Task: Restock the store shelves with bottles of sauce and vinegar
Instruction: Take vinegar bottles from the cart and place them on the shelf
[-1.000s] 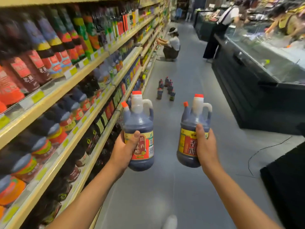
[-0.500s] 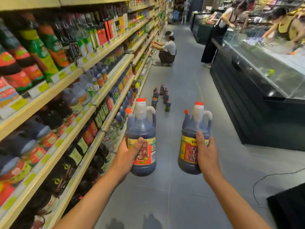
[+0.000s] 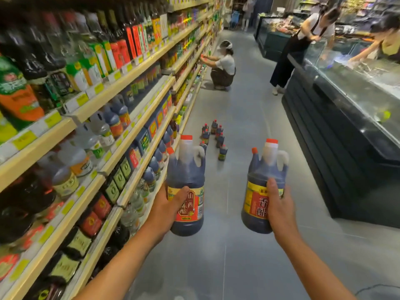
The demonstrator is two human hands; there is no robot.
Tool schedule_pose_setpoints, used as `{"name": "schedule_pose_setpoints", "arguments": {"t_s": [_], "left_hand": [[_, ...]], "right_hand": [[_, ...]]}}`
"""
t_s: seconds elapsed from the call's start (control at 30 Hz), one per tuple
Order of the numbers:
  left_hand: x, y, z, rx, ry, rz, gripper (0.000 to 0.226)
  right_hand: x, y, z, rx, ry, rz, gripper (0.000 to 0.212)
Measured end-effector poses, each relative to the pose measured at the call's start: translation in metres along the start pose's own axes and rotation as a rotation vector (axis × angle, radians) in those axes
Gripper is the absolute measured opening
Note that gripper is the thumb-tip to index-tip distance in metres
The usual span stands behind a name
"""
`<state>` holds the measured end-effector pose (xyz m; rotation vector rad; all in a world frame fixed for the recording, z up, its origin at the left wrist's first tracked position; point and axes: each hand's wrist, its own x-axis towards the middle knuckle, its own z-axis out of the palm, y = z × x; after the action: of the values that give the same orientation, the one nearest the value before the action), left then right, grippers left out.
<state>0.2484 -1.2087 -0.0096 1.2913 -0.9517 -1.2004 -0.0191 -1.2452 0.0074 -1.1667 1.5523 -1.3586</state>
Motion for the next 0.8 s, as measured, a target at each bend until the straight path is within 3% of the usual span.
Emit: {"name": "schedule_pose_setpoints", "arguments": {"t_s": [0.13, 0.3, 0.47, 0.53, 0.63, 0.8], "left_hand": [[0.081, 0.015, 0.001, 0.060, -0.018, -0.003, 0.096], [0.170, 0.024, 0.014, 0.097, 0.003, 0.005, 0.095], [0.263, 0.030, 0.031, 0.079, 0.041, 0.023, 0.114], [0.297, 0.033, 0.039, 0.057, 0.045, 0.017, 0.104], [0.345, 0.041, 0.051, 0.020, 0.087, -0.016, 0.062], [0.421, 0.050, 0.059, -0.017, 0.188, -0.042, 0.067]], "right_hand": [[0.067, -0.001, 0.030, -0.026, 0.033, 0.004, 0.066], [0.146, 0.001, 0.060, -0.040, 0.036, -0.010, 0.059], [0.241, 0.007, 0.086, -0.038, 0.004, -0.020, 0.053], [0.282, 0.009, 0.097, -0.027, -0.019, -0.035, 0.045], [0.344, 0.006, 0.117, -0.021, -0.067, -0.030, 0.034], [0.435, 0.000, 0.158, -0.026, -0.149, -0.051, 0.040]]}}
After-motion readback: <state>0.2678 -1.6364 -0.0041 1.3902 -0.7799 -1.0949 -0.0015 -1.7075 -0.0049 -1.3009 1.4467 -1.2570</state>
